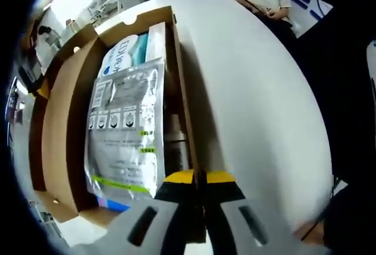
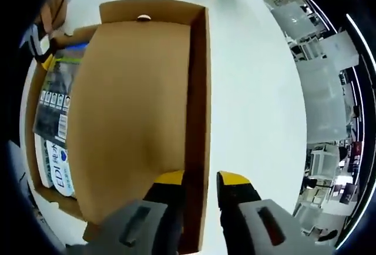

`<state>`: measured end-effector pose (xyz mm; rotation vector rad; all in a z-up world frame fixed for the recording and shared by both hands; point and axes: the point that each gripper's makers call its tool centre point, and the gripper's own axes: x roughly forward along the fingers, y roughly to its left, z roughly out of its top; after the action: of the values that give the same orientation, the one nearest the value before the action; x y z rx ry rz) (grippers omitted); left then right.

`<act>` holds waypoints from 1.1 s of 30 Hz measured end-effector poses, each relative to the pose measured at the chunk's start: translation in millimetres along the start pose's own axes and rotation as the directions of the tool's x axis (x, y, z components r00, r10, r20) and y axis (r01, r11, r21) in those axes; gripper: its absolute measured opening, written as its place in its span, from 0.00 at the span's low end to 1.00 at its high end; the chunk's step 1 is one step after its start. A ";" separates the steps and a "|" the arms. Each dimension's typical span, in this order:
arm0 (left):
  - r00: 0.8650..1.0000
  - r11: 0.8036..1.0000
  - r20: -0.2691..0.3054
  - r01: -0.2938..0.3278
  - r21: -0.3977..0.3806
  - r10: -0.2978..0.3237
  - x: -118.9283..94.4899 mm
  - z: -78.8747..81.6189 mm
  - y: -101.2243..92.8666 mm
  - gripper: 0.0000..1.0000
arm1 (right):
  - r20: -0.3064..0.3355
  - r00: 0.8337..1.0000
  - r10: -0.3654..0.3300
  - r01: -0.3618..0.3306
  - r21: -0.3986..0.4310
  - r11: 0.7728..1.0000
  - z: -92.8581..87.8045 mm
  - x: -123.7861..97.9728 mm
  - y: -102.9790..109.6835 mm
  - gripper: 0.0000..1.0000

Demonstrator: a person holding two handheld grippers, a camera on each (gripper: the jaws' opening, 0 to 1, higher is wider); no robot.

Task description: Operate the shoe box by opening the lid, removing the specified soft item, and placing it in the target area until the item is outside and the box remains undamaged.

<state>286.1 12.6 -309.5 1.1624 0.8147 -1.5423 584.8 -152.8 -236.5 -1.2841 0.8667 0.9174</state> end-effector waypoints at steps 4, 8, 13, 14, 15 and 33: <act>1.000 1.000 0.001 0.000 0.001 0.000 0.1 0.3 0.3 0.03 | -0.014 1.000 0.007 -0.007 0.010 1.000 -2.6 -1.5 -1.9 0.29; 1.000 1.000 0.004 0.001 0.000 -0.001 0.2 0.8 0.3 0.03 | -0.028 1.000 0.008 -0.008 0.003 1.000 -3.8 -6.3 -2.4 0.31; 1.000 1.000 0.001 0.000 0.004 0.000 0.7 1.1 -0.2 0.03 | -0.026 1.000 -0.006 0.007 0.005 1.000 -2.3 -13.8 -3.8 0.31; 1.000 1.000 0.000 -0.002 0.005 0.002 0.7 1.1 -0.2 0.03 | -0.027 1.000 -0.007 0.007 0.008 1.000 -2.5 -14.4 -3.7 0.31; 1.000 1.000 -0.001 -0.003 0.005 0.003 0.8 1.1 -0.2 0.03 | -0.028 1.000 -0.007 0.007 0.008 1.000 -2.6 -15.0 -3.8 0.31; 1.000 1.000 -0.011 -0.008 0.009 0.008 1.5 0.1 -0.2 0.03 | 0.051 0.998 -0.030 0.030 -0.006 1.000 21.9 -43.6 15.3 0.32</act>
<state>285.9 12.0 -310.9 1.1805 0.8103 -1.5352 554.0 -133.4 -200.7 -1.2714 0.8030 0.9260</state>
